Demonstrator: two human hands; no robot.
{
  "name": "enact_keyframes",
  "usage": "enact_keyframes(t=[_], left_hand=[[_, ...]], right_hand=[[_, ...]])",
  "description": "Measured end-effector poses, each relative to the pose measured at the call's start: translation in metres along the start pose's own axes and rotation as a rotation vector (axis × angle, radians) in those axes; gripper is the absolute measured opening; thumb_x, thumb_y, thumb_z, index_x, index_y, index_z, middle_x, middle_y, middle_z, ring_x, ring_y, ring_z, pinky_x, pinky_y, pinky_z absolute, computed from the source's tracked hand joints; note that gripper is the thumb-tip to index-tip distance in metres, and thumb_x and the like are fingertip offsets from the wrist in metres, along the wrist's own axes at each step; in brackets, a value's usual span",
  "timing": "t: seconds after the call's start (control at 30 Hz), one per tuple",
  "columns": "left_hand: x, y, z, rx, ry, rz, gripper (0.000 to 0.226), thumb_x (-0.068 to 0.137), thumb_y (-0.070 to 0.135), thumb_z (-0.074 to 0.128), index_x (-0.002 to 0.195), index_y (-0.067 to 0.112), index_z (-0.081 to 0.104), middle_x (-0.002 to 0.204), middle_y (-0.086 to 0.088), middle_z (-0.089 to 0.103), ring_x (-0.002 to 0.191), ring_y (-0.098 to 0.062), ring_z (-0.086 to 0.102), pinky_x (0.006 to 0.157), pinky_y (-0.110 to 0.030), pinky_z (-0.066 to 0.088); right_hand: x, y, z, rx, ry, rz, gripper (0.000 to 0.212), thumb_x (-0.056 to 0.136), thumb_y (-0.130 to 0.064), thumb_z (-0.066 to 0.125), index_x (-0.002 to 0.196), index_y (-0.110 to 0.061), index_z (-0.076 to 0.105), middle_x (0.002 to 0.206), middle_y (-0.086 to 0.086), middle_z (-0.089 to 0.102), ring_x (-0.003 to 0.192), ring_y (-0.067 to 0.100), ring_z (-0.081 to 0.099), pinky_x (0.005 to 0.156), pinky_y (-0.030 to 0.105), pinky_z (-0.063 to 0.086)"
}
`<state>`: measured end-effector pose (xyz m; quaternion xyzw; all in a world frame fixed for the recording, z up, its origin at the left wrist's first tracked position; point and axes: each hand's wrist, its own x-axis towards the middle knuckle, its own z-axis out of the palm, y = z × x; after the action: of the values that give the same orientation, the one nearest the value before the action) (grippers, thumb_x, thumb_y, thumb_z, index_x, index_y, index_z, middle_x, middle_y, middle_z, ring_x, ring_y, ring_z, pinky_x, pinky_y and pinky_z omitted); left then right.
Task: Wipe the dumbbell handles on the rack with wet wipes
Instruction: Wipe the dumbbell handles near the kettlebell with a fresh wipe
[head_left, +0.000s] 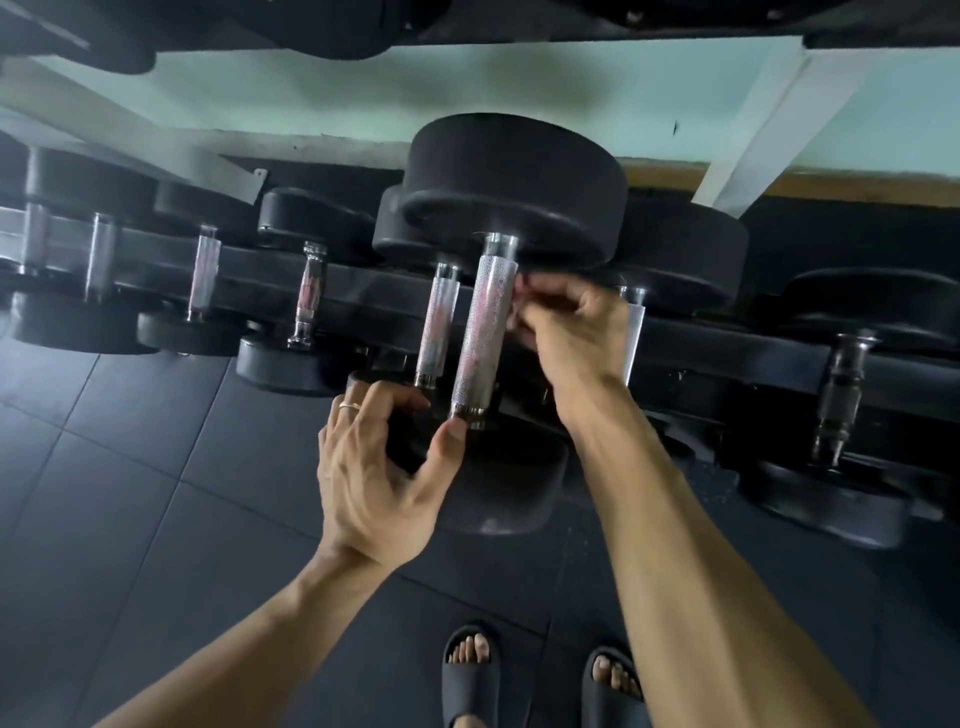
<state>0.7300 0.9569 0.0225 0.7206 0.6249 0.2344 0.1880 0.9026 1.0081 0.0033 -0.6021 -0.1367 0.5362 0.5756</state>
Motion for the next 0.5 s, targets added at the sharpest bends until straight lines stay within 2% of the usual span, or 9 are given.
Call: enact_keyframes(t=[0.1,0.2,0.27,0.37,0.43,0.5], left_hand=[[0.000,0.001,0.001,0.002,-0.006,-0.006,0.051,0.080,0.061,0.049,0.087,0.013,0.062,0.087,0.008,0.057,0.086,-0.023,0.054,0.081,-0.046,0.046],[0.000,0.002,0.000,0.006,-0.003,-0.010,0.050,0.079,0.061,0.048,0.087,0.013,0.062,0.084,0.012,0.054,0.085,-0.021,0.053,0.080,-0.046,0.046],[0.000,0.002,0.000,0.011,-0.003,-0.009,0.050,0.079,0.060,0.048,0.086,0.013,0.062,0.083,0.011,0.054,0.085,-0.019,0.052,0.080,-0.045,0.045],[0.000,0.000,0.000,0.010,-0.003,-0.017,0.050,0.079,0.060,0.049,0.085,0.012,0.063,0.083,0.010,0.055,0.085,-0.019,0.052,0.081,-0.045,0.045],[0.000,0.001,0.000,0.003,0.002,-0.011,0.050,0.079,0.059,0.049,0.084,0.012,0.064,0.083,0.007,0.057,0.085,-0.022,0.054,0.081,-0.047,0.046],[0.000,0.001,0.000,0.003,-0.002,-0.009,0.049,0.079,0.058,0.050,0.084,0.011,0.064,0.083,0.006,0.057,0.085,-0.024,0.055,0.080,-0.048,0.046]], right_hand=[[0.007,0.001,0.008,0.144,0.045,-0.011,0.023,0.088,0.010,0.065,0.086,-0.011,0.072,0.080,-0.003,0.073,0.068,0.007,0.067,0.076,0.033,0.062],[-0.016,0.017,-0.008,-0.044,-0.048,0.084,0.022,0.086,0.008,0.068,0.091,-0.012,0.075,0.083,-0.005,0.076,0.076,0.006,0.072,0.078,0.027,0.061],[-0.017,0.018,-0.010,-0.079,-0.096,0.144,0.024,0.085,0.007,0.070,0.087,-0.017,0.076,0.081,-0.004,0.077,0.079,0.010,0.073,0.077,0.030,0.060],[0.012,0.000,0.008,0.258,0.007,0.248,0.031,0.087,0.013,0.062,0.076,-0.015,0.072,0.070,0.002,0.071,0.065,0.015,0.066,0.070,0.032,0.061],[0.026,-0.001,0.014,0.413,0.012,0.298,0.027,0.089,0.010,0.062,0.081,-0.014,0.072,0.086,0.007,0.075,0.079,0.021,0.071,0.078,0.037,0.060],[0.021,0.012,0.010,0.358,-0.080,0.362,0.020,0.093,0.003,0.061,0.099,-0.012,0.072,0.112,0.015,0.074,0.104,0.029,0.071,0.092,0.043,0.057]])
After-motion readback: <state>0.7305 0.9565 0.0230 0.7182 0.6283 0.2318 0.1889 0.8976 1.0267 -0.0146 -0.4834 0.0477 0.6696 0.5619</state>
